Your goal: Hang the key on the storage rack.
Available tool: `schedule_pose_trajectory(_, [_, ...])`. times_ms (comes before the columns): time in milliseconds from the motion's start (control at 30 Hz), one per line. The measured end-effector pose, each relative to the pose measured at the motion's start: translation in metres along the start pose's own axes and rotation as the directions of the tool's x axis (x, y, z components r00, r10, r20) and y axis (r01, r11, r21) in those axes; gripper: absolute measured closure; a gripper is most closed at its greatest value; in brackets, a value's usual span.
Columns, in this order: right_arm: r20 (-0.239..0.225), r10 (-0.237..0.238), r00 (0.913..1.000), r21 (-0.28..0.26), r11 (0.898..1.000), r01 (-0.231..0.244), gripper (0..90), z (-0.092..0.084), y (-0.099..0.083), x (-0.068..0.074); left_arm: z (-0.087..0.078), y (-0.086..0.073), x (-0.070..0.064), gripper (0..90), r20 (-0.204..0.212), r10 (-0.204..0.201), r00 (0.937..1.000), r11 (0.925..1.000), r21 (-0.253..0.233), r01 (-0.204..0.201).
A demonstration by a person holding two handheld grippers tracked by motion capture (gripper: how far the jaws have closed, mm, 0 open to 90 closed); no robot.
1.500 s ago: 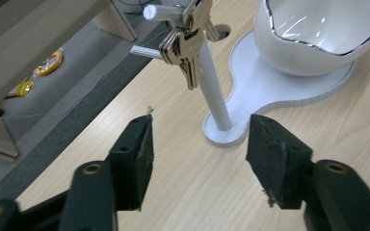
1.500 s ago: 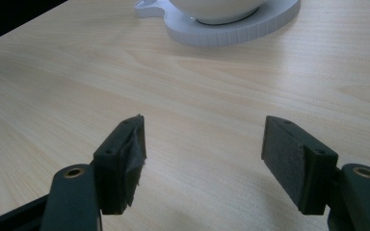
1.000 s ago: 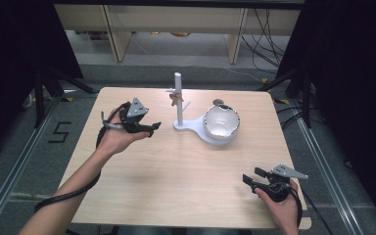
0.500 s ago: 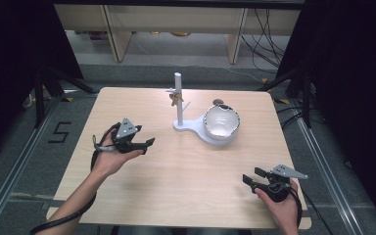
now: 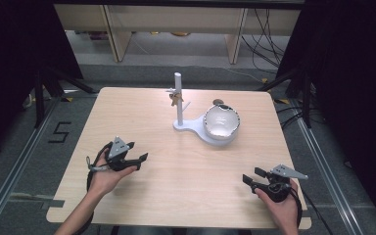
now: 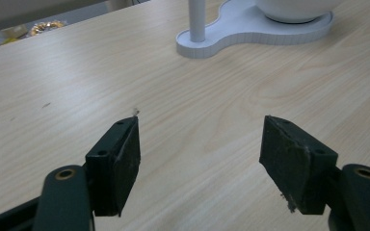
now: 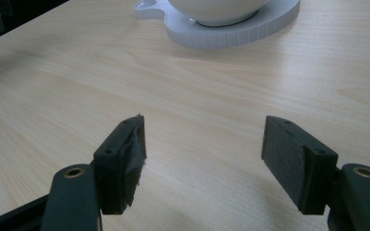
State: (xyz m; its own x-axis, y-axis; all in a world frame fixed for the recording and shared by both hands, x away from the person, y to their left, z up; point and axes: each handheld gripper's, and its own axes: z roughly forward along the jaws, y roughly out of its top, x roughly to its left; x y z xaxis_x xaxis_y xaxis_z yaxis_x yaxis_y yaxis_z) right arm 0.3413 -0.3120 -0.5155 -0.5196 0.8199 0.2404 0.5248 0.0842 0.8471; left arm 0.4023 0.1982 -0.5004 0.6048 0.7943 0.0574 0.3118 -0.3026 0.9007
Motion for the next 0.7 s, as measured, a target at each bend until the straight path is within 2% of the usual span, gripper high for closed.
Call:
schedule_pose_trajectory(33, [0.002,0.002,1.0000,0.003,1.000,-0.002,33.1,0.000,0.000,0.000,-0.001,-0.006,-0.001,30.2,-0.008,-0.013,0.9999,0.9998,-0.015,0.013])
schedule_pose_trajectory(100, [-0.003,0.001,1.0000,-0.003,1.000,-0.001,33.1,0.000,0.000,0.000,-0.003,-0.015,0.000,30.2,-0.016,-0.014,0.9998,0.9994,-0.031,0.013])
schedule_pose_trajectory(133, [0.001,-0.005,1.0000,-0.004,1.000,0.005,33.1,0.001,0.000,0.000,-0.004,-0.020,0.000,30.2,-0.020,0.000,0.9998,0.9993,-0.037,-0.001])
schedule_pose_trajectory(200, [0.005,0.028,0.9996,0.009,1.000,-0.028,33.1,-0.001,0.000,0.003,-0.008,-0.027,0.000,30.3,-0.030,0.004,0.9996,0.9994,-0.035,-0.005])
schedule_pose_trajectory(233, [-0.004,0.037,0.9993,0.005,0.999,-0.037,33.1,0.000,-0.001,0.003,-0.009,-0.029,-0.002,31.2,-0.034,-0.025,0.9991,0.9987,-0.044,0.023])
schedule_pose_trajectory(267, [0.005,0.031,0.9995,0.016,0.999,-0.031,33.1,-0.001,0.000,0.003,-0.012,-0.029,-0.002,30.9,-0.041,-0.010,0.9991,0.9974,-0.071,0.007])
schedule_pose_trajectory(367, [-0.005,0.031,0.9995,0.000,1.000,-0.031,33.1,0.000,-0.001,0.003,-0.018,-0.033,-0.004,30.8,-0.070,-0.041,0.9967,0.9937,-0.107,0.034])
schedule_pose_trajectory(433, [-0.005,0.030,0.9995,0.006,1.000,-0.030,33.1,0.000,0.000,0.003,-0.020,-0.034,-0.007,30.8,-0.079,-0.048,0.9958,0.9916,-0.123,0.038])
schedule_pose_trajectory(567, [-0.004,0.033,0.9994,0.002,0.999,-0.033,33.1,0.000,-0.001,0.003,-0.023,-0.036,-0.010,31.4,-0.092,-0.031,0.9953,0.9866,-0.162,0.016])
schedule_pose_trajectory(633, [0.003,0.031,0.9995,0.018,0.999,-0.031,33.1,-0.001,0.000,0.003,-0.024,-0.036,-0.010,31.8,-0.094,-0.028,0.9952,0.9872,-0.159,0.013])
schedule_pose_trajectory(667, [0.007,-0.008,0.9999,0.003,1.000,0.008,33.1,0.000,0.000,0.000,-0.025,-0.036,-0.010,32.0,-0.093,-0.030,0.9952,0.9874,-0.158,0.015])
schedule_pose_trajectory(700, [0.004,0.003,1.0000,0.012,1.000,-0.003,33.1,0.001,0.000,0.001,-0.024,-0.036,-0.010,32.3,-0.095,-0.037,0.9948,0.9872,-0.158,0.021])
